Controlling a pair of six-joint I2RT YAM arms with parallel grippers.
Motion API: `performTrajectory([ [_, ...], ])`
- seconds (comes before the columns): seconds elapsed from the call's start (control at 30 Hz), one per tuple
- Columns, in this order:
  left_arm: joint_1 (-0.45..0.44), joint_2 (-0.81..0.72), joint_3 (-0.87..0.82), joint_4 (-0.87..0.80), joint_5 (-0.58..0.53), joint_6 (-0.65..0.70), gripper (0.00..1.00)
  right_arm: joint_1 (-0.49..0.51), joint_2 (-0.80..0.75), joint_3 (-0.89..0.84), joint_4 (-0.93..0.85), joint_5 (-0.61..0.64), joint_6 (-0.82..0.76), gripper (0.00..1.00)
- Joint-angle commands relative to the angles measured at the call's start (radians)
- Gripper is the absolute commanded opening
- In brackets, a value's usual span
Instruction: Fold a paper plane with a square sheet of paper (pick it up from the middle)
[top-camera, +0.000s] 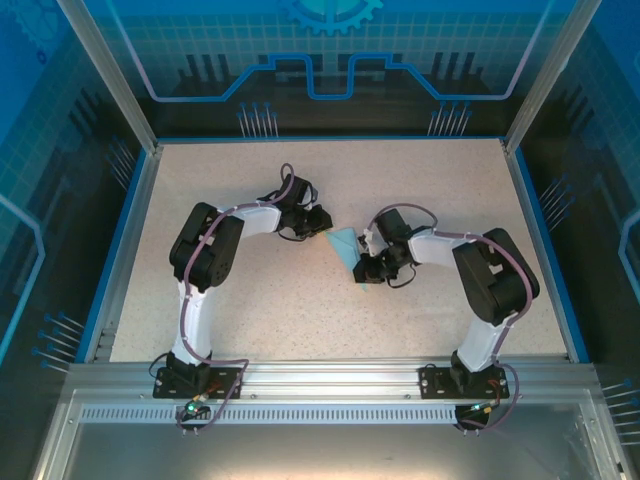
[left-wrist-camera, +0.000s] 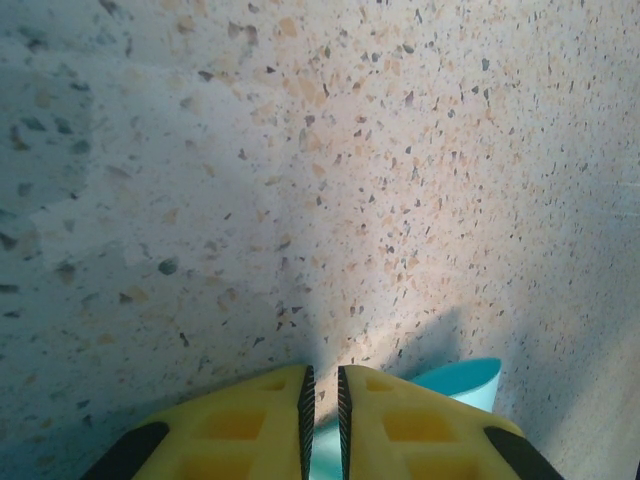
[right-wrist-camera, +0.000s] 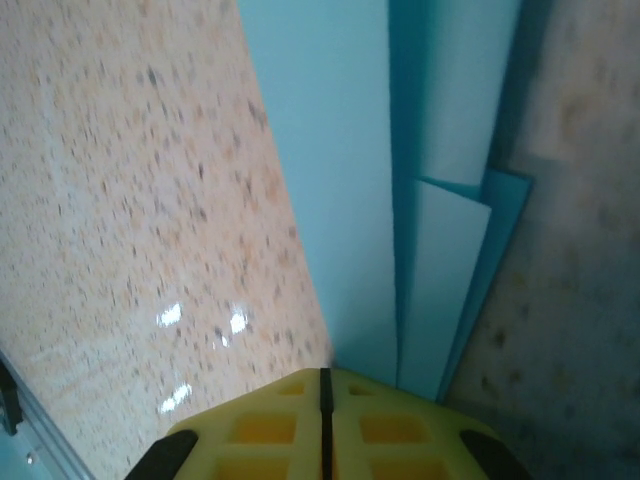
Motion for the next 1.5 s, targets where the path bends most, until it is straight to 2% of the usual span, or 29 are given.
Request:
performTrajectory([
  [0.0, 0.005, 0.058, 0.006, -0.057, -0.033, 0.028, 0.20, -0.025, -0.029, -0.089, -0.121, -0.006, 0.006, 0.08],
  [0.17, 0.006, 0.055, 0.012, -0.061, -0.028, 0.032, 0.20, -0.065, -0.113, -0.148, -0.108, -0.015, 0.021, 0.08],
  [0.37, 0.001, 0.028, 0.019, -0.055, -0.009, 0.026, 0.21, -0.078, -0.221, -0.119, -0.081, -0.037, 0.033, 0.09],
  [0.47, -0.007, -0.030, 0.014, -0.055, -0.009, 0.024, 0.25, -0.081, -0.271, -0.096, -0.060, -0.026, 0.047, 0.14],
  [0.57, -0.019, -0.107, -0.011, -0.050, -0.023, 0.025, 0.31, -0.086, -0.326, -0.092, -0.047, 0.066, 0.073, 0.21],
  [0.7, -0.060, -0.195, -0.058, -0.051, -0.059, 0.024, 0.39, -0.090, -0.379, -0.104, -0.065, 0.237, 0.092, 0.35],
  [0.87, -0.158, -0.246, -0.083, -0.121, -0.182, -0.001, 0.48, -0.119, -0.403, -0.135, -0.070, 0.370, 0.149, 0.47],
  [1.1, -0.341, -0.225, -0.010, -0.335, -0.465, -0.065, 0.60, -0.179, -0.447, -0.179, -0.061, 0.508, 0.207, 0.65],
  [1.33, -0.460, -0.168, 0.098, -0.487, -0.617, -0.116, 0.64, -0.220, -0.464, -0.206, -0.048, 0.537, 0.208, 0.68],
  [1.47, -0.472, -0.122, 0.146, -0.522, -0.623, -0.127, 0.64, -0.231, -0.457, -0.216, -0.035, 0.519, 0.206, 0.69],
])
